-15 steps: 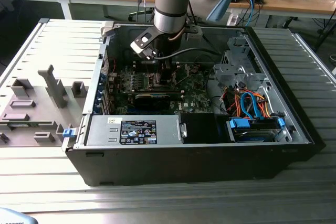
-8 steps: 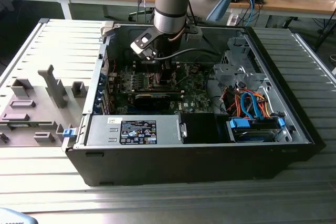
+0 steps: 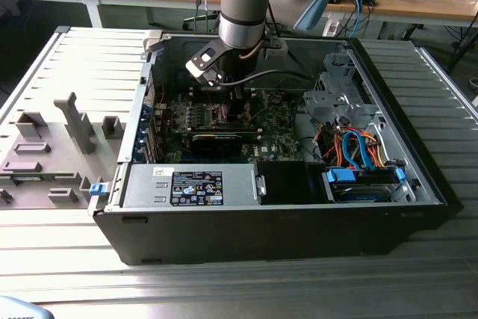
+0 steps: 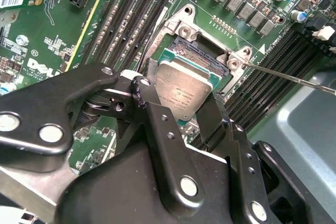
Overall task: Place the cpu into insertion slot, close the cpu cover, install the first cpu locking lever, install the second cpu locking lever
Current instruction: 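Place the cpu into insertion slot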
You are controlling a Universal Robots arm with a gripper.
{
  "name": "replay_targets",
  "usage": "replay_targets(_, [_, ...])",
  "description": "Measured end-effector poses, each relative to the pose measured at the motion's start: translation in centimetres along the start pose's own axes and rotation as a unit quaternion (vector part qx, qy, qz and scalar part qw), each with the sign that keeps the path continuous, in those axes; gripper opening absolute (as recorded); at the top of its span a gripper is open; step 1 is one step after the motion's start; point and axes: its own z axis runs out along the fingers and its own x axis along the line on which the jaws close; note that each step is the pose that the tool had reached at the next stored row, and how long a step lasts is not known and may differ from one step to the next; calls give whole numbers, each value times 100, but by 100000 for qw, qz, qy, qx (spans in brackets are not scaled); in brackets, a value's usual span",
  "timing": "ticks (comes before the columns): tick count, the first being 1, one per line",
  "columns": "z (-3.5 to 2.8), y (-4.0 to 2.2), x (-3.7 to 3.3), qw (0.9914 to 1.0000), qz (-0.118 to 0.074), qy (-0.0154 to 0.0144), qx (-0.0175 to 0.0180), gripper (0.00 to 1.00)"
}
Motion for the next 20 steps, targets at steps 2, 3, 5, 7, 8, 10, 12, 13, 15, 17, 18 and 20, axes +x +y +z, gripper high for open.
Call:
replay_targets(2, [3, 0, 0, 100000, 0, 1, 0, 55])
replay_targets(3, [4, 0, 0, 100000, 1, -1, 1, 55])
replay_targets(5, [9, 0, 0, 100000, 2, -1, 0, 55])
replay_targets(7, [11, 0, 0, 100000, 0, -2, 2, 55])
replay_targets(8, [12, 0, 0, 100000, 3, -2, 3, 55])
replay_targets(10, [15, 1, 0, 100000, 2, 1, 1, 55])
replay_targets(12, [20, 1, 0, 100000, -1, 2, 0, 55])
replay_targets(13, [22, 1, 0, 100000, -3, 1, 1, 55])
replay_targets(15, [28, 1, 3, 100000, -3, 3, -1, 55])
replay_targets(17, [31, 1, 13, 100000, 63, 4, 0, 55])
replay_targets(18, [34, 1, 17, 100000, 164, 7, -2, 55])
replay_targets(20, [43, 1, 20, 99997, 760, 35, 1, 55])
